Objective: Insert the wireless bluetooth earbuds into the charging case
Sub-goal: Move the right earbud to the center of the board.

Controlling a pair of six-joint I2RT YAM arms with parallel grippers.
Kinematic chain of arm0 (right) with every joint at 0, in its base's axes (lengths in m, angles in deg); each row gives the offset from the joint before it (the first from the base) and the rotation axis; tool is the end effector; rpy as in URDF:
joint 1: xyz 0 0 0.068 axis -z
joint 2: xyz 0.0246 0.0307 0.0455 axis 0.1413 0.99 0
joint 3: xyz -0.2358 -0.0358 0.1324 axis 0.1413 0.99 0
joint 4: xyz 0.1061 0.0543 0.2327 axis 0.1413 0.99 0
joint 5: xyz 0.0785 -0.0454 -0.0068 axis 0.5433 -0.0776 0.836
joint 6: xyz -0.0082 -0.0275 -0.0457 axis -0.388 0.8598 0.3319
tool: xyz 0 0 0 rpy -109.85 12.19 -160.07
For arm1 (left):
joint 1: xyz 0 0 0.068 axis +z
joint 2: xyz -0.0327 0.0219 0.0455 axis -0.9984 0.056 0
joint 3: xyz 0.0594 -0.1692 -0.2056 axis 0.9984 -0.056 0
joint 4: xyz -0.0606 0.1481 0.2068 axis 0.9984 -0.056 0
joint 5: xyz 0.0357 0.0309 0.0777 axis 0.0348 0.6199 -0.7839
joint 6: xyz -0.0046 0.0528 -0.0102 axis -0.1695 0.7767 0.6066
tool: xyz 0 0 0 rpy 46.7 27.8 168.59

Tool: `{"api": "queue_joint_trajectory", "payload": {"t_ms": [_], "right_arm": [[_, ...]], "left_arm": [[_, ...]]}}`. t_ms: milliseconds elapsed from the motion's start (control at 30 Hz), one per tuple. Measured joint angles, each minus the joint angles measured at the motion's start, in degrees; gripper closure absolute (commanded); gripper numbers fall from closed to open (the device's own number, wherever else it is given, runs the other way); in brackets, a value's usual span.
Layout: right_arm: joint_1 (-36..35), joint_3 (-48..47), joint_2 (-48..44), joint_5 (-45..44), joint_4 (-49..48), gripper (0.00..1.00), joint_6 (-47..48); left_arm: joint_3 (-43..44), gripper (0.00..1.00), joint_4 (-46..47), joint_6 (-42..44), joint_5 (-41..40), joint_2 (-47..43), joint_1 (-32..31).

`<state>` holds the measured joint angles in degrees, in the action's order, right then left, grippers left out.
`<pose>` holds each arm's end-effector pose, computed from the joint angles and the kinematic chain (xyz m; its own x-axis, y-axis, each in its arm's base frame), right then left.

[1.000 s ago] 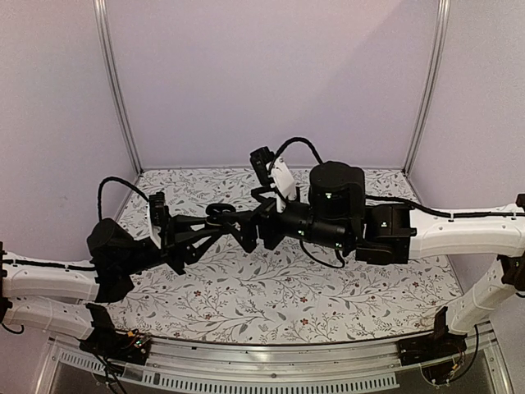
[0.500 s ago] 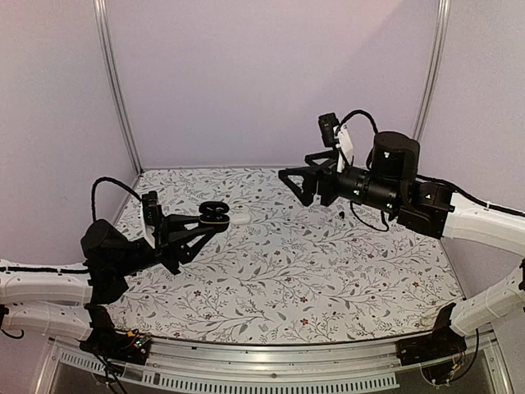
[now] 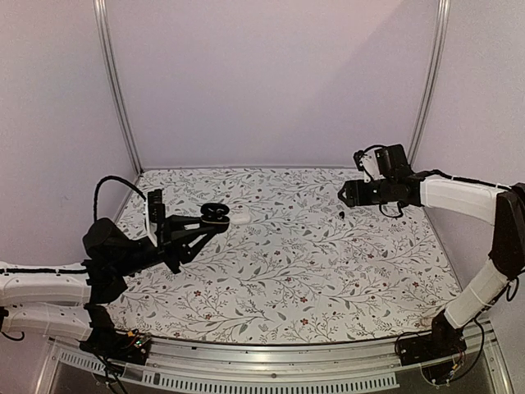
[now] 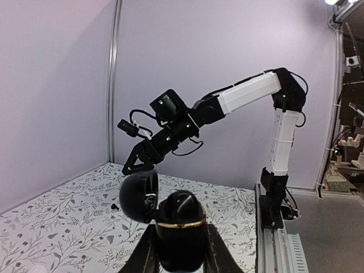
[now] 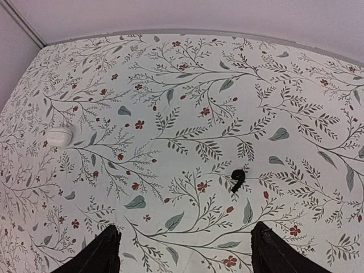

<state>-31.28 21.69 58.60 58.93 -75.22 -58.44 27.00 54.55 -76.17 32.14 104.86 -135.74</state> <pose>0.3163 0.1394 0.2527 -0.6365 -0.1035 -0.7643 -0.3734 0.9084 0.1880 0.1223 -0.1589 0.2564 -0.0339 -0.2717 -0.9618 0.9397 0.3191 -0.1232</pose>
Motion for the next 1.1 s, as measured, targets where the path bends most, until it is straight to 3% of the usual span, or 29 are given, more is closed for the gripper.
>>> {"api": "queue_joint_trajectory", "payload": {"t_ms": [433,1100], "right_arm": [[1.7,-17.7,22.1,-5.8,10.6,0.36,6.9],[5.6,-24.5,33.9,-5.2,15.4,0.53,12.4]], "left_arm": [[0.0,1.0,-0.5,-0.2,0.1,-0.1,0.6],[0.0,1.0,-0.5,-0.2,0.2,-1.0,0.8]]}}
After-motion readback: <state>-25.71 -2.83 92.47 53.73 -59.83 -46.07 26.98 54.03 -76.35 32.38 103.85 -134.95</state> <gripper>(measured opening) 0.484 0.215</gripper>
